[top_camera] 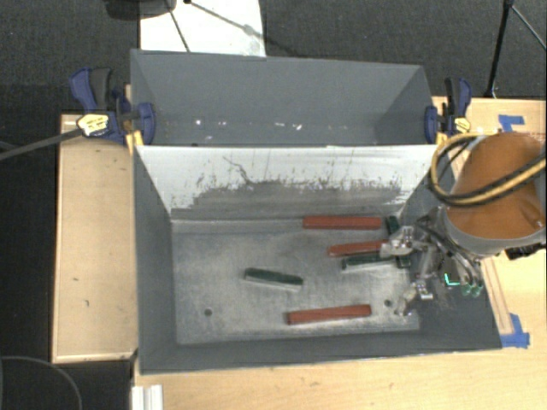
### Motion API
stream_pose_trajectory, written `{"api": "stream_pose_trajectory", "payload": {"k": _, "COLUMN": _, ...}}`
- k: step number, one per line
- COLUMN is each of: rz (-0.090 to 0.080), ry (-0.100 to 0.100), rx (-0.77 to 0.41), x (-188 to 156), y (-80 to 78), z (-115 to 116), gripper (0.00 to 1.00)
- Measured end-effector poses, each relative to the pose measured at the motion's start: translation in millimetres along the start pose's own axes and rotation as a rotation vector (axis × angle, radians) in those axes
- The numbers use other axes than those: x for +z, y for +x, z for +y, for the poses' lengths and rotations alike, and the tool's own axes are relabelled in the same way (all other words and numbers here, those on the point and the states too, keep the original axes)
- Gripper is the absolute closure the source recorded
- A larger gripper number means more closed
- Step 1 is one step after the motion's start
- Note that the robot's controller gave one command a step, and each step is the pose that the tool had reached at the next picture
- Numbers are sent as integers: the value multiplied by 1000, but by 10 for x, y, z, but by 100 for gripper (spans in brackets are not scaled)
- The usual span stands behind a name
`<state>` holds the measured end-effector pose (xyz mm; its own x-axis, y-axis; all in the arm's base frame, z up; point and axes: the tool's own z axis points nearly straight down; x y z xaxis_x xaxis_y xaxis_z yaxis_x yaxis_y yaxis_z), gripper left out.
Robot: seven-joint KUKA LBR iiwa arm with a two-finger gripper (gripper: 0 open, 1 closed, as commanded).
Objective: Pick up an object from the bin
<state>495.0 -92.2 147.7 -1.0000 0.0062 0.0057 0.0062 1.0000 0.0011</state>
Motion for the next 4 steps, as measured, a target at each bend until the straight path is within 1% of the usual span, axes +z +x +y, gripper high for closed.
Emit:
{"api": "stream_pose_trajectory", "payload": {"k": 1, "rz": -8, "ry": 1, "rx": -3, "x": -40, "y": -19, "z": 1, "gripper": 0}}
{"api": "stream_pose_trajectory", "payload": {"k": 2, "rz": -10, "ry": 1, "rx": -122, "x": 745, "y": 128, "z": 477, "gripper": 100}}
{"api": "stream_pose_trajectory", "payload": {"k": 3, "rz": -10, "ry": 2, "rx": -124, "x": 745, "y": 128, "z": 477, "gripper": 100}}
{"api": "stream_pose_trajectory", "payload": {"k": 4, "rz": -4, "ry": 0, "rx": -123, "x": 680, "y": 145, "z": 465, "gripper": 100}}
